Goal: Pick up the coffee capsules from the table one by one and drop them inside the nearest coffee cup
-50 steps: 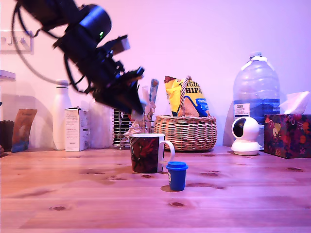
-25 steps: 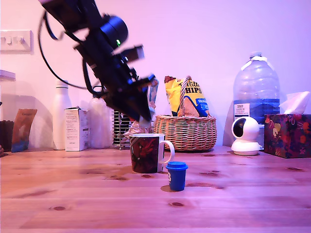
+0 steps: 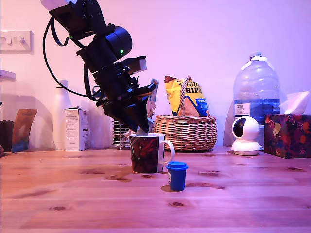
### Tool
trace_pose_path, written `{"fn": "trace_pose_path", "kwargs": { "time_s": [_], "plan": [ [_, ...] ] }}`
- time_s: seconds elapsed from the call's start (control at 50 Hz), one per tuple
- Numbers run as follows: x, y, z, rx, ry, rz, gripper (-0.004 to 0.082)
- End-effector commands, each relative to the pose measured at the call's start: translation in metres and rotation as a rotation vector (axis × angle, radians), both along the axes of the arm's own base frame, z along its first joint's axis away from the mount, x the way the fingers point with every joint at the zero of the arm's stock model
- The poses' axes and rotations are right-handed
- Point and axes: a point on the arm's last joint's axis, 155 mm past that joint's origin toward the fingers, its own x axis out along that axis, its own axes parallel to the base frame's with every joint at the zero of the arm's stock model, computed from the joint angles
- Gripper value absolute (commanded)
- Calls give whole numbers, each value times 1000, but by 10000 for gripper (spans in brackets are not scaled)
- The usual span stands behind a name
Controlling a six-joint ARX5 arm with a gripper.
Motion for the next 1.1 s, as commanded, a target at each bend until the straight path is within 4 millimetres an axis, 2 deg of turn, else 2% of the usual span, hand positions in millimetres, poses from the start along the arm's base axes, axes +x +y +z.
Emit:
{"fn": "trace_pose_path", "kwargs": {
  "time_s": [0.0,0.28,0.34,0.42,0.48,0.66,0.76,0.82,1.02,1.08],
  "plan": [
    [0,-5,-11,11,12,-15,196],
    [1,-6,-9,6,5,-15,214],
    [3,-7,-8,1,-4,-15,328],
    [7,-5,-5,7,-22,-5,597],
    [9,-4,0,10,-37,1,702],
    [11,-5,22,-13,-80,2,718],
    [8,-4,34,-21,-93,1,676],
    [3,-1,39,-16,-84,-6,606],
    [-17,-1,55,-40,-45,-38,135],
    [-25,-4,62,-69,-32,-59,46]
  ]
}}
